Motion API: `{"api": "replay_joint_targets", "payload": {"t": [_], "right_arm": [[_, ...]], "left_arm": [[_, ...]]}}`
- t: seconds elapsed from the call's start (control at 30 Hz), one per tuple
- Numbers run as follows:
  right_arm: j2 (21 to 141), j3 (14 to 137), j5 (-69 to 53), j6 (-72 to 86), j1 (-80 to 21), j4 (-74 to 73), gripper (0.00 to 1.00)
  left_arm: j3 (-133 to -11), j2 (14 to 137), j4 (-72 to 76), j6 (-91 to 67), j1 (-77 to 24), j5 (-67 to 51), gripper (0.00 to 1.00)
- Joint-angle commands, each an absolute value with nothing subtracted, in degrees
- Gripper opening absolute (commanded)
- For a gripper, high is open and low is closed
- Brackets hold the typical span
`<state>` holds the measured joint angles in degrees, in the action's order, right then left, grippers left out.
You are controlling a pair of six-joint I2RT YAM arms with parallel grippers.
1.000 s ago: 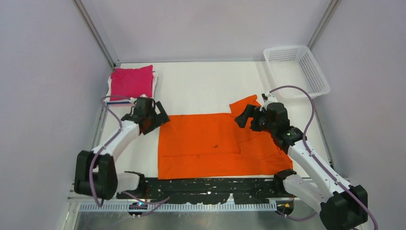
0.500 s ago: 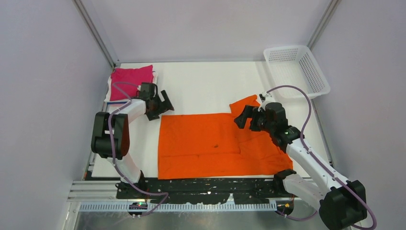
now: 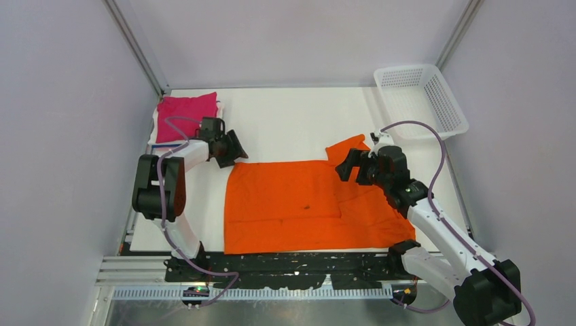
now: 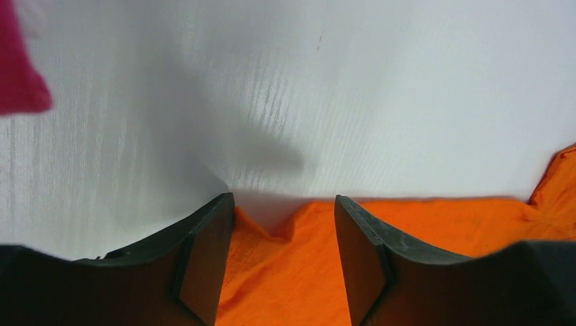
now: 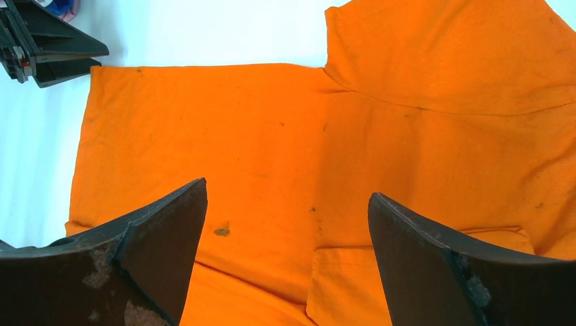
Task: Fold and stack the t-shirts
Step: Grab the side of the flattened tshirt furthest away from the robot with both arms
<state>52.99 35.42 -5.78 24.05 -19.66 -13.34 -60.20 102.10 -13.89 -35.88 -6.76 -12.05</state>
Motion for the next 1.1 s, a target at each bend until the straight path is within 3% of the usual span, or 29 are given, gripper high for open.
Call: {"api": "replay_joint_targets", "payload": {"t": [0.0,0.2,0.37,0.7,1.07], "right_arm": [[52.77,35.75,-3.81,22.94,-19.54,-12.38,0.95],[53.69,35.6,-3.05,22.86,-19.53,-12.34,0.95],[54.36,35.72,-0.99,22.47,-19.51,-12.89,0.95],[60.56,39.84,6.9,22.8,-19.22,-13.09,0.95],[89.35,63.84,15.89,21.43,-16.89,-17.07,0.95]], "left_arm": [[-61.5,103.76,-17.23,-35.68,-7.56,-9.89,0.54],[-66.26,105.57,-24.1,-35.68,-10.5,-2.22,0.29],[-70.12,106.82,-29.12,-36.06,-12.6,3.62,0.0],[-68.4,101.07,-29.84,-35.31,-14.1,6.27,0.0],[-63.25,93.6,-27.49,-35.87,-17.11,7.69,0.0]]}}
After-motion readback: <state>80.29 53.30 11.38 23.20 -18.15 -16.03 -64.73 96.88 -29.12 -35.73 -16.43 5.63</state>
